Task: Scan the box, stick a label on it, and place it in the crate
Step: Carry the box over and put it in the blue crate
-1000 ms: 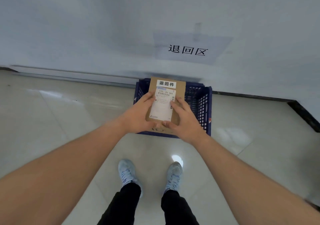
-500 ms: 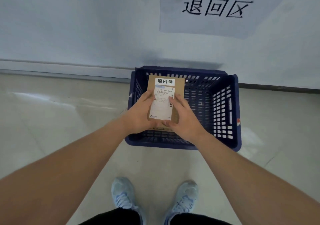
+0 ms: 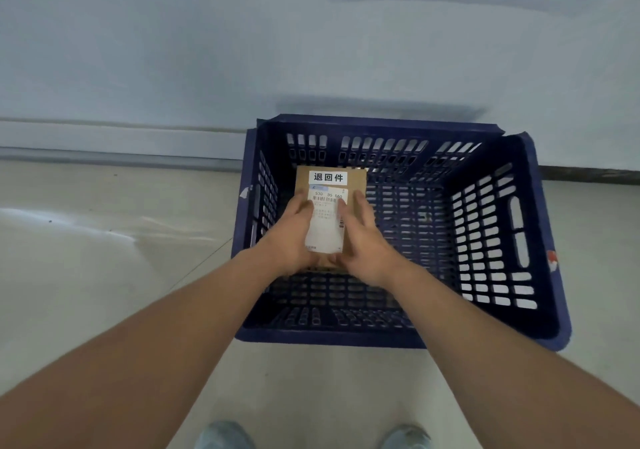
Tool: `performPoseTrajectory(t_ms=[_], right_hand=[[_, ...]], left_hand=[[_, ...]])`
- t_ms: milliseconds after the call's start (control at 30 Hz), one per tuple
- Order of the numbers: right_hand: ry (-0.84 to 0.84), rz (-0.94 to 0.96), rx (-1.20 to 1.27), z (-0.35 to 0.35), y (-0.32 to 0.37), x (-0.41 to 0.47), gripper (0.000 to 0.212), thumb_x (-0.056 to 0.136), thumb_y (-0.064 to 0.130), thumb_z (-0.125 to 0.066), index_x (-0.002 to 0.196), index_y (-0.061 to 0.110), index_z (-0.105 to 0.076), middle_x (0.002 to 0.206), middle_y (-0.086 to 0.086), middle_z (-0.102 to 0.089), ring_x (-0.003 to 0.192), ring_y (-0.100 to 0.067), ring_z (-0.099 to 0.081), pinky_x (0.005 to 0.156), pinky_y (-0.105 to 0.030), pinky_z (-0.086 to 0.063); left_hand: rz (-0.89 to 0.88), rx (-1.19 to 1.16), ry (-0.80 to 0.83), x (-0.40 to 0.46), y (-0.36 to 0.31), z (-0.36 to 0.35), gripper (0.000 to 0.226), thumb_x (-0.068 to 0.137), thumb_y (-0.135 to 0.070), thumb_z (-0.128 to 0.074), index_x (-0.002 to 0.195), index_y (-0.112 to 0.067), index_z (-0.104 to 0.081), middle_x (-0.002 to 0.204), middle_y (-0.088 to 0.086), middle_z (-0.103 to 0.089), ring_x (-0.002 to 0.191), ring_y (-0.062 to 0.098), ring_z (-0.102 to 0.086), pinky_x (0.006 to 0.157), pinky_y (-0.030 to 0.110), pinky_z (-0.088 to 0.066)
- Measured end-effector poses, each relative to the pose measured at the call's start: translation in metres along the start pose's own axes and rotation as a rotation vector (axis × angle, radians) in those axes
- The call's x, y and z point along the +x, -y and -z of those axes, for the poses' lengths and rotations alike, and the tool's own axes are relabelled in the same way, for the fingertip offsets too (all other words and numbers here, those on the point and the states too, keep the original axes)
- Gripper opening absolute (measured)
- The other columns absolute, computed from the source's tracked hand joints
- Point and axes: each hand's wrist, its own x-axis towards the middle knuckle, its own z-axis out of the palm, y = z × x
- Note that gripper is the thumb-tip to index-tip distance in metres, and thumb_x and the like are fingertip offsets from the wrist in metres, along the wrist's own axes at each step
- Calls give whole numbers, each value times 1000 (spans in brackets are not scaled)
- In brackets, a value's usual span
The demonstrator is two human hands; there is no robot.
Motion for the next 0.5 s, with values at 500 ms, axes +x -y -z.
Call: performPoseTrajectory(t_ms=[500], right_hand=[[79, -70, -119, -25, -29, 34, 115, 94, 22, -74, 164, 22, 17, 163, 7, 45, 159, -35, -8, 128, -45, -24]], left_hand=[[39, 105, -10, 21, 19, -29, 123, 79, -17, -85, 162, -12, 6, 167, -9, 26, 152, 22, -23, 120, 34, -33]])
